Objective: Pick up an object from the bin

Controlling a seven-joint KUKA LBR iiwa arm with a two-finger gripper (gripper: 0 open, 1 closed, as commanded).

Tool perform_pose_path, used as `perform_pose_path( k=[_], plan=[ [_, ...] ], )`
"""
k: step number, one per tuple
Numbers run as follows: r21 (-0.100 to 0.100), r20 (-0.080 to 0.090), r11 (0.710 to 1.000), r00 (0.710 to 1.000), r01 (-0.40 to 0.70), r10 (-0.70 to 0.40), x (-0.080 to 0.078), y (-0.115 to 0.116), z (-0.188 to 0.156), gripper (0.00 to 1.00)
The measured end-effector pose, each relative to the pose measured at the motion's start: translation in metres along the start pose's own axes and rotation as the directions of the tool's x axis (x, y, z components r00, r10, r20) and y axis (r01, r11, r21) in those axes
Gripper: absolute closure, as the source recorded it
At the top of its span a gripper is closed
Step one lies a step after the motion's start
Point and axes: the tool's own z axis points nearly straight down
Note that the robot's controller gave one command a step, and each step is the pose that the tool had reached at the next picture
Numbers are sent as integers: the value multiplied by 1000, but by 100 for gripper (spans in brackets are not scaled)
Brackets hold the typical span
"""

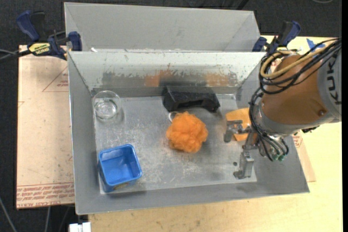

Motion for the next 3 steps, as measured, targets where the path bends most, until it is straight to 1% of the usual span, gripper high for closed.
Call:
perform_pose_path(
  k=[1, 2, 3],
  plan=[
    [1, 7, 1000, 1000, 2, -2, -2, 0, -4, 0],
    [0, 4, 1000, 1000, -4, 4, -1, 7, -10, 0],
    [0, 7, 1000, 1000, -9, 9, -13, 4, -11, 0]
  ],
)
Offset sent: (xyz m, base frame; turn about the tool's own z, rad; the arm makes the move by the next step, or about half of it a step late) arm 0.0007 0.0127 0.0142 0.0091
